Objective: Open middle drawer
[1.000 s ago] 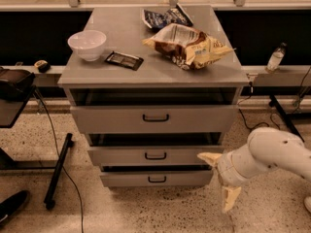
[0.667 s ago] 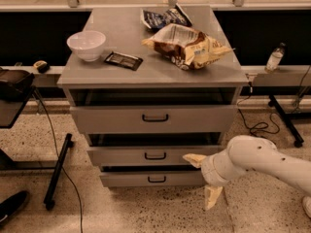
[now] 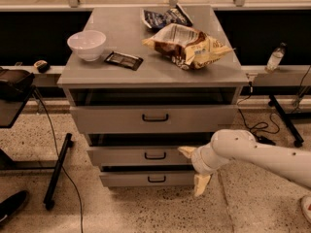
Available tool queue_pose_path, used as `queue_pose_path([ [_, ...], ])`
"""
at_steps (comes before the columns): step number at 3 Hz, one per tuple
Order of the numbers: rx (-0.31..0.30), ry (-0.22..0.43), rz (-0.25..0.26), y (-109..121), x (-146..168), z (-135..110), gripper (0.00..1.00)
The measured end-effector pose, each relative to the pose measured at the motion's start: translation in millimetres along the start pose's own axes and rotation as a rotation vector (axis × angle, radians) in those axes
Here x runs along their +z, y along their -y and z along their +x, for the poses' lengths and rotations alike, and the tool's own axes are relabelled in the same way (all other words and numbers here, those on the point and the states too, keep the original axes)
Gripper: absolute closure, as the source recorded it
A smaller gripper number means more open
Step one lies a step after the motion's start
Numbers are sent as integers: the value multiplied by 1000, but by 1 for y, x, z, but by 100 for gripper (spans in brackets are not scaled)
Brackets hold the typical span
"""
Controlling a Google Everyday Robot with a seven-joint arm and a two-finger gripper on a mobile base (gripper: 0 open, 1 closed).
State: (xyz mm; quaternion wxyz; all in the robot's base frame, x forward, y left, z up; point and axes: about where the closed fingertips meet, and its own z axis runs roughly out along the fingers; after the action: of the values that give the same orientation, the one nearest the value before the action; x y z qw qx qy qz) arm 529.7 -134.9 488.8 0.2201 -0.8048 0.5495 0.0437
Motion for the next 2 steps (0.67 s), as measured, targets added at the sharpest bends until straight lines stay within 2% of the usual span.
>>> queue_pose_path([
  [1, 96, -29, -3, 32, 25, 28, 0],
  [2, 150, -58, -5, 56, 41, 45, 0],
])
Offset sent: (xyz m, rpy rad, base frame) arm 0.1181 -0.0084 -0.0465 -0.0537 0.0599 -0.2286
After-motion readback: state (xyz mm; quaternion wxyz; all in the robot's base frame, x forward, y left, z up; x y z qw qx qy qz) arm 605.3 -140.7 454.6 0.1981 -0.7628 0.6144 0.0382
